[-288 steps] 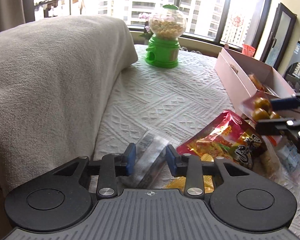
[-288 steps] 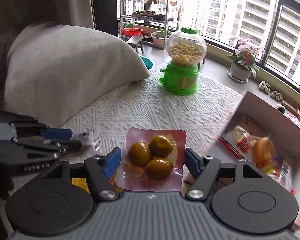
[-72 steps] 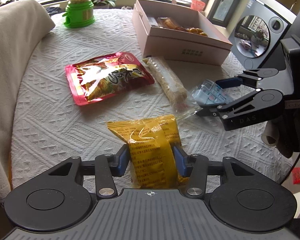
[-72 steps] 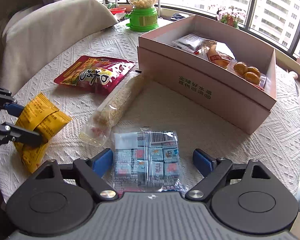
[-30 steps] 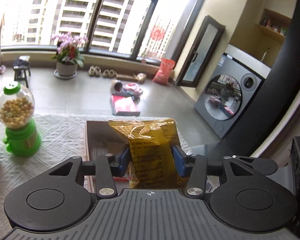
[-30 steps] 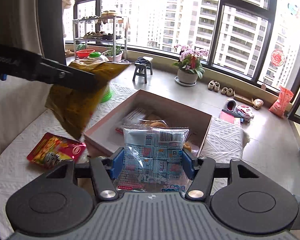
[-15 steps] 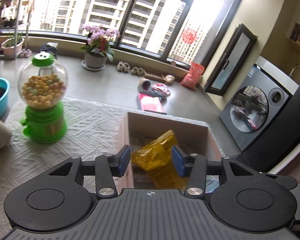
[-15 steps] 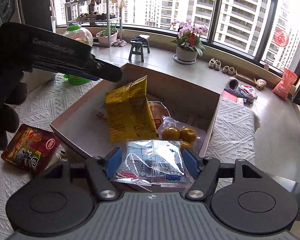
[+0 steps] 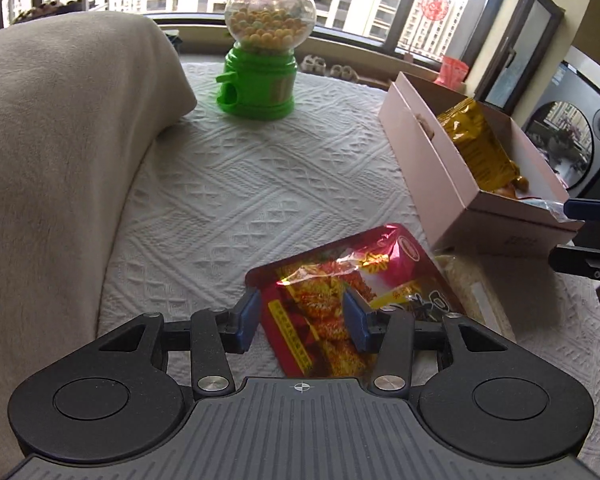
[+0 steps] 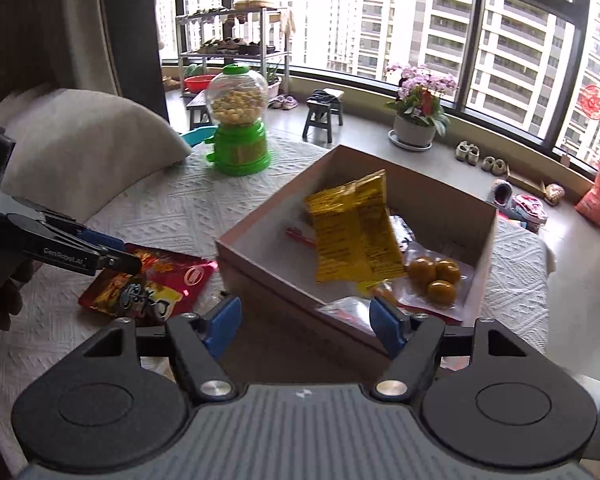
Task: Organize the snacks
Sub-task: 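Grasp the red chip bag with the left tool while the right tool reaches the stick-snack bag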
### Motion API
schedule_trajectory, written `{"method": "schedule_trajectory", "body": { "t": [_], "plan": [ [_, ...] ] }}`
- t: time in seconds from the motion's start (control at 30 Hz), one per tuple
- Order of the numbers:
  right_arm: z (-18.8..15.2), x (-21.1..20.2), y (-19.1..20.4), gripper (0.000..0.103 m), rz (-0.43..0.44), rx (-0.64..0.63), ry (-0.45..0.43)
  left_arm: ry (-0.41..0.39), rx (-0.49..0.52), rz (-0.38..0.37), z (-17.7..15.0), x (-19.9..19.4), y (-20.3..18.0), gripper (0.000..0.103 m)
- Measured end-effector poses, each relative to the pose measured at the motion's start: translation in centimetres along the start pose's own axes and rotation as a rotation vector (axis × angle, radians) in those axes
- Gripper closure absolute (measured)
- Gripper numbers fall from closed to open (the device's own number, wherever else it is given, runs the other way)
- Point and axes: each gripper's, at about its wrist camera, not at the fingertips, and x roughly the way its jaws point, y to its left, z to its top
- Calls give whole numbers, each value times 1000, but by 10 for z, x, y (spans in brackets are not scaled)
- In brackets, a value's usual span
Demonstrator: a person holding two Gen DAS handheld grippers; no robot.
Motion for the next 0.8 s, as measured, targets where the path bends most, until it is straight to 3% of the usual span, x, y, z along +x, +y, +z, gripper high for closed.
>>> {"method": "schedule_trajectory", "body": {
  "t": [0.17,0.33,0.37,0.4,0.43,0.47,0.63,0.8],
  "plan": [
    [-9,20,33,23,20,-51,37,46,20,-26,-20,-13,-12,52],
    [-23,33,57,24,123,-69,120,82,67,-87,-27,-24,-26,53],
    [-27,37,60,26,138,-74,145,64,62,-93,-25,-28,-27,54],
    [-30,39,62,34,149,-79,164,41,60,-91,-23,-31,-28,54],
    [-33,41,65,48,162,-89,189,7,66,-76,-19,-34,-29,54],
    [-36,42,68,51,157,-103,192,-22,76,-56,-14,-35,-30,54],
    [-39,37,77,52,143,-159,192,-28,155,39,11,-6,-46,54],
    [-37,40,67,49,149,-77,217,-7,261,116,18,13,-69,54]
  ]
}}
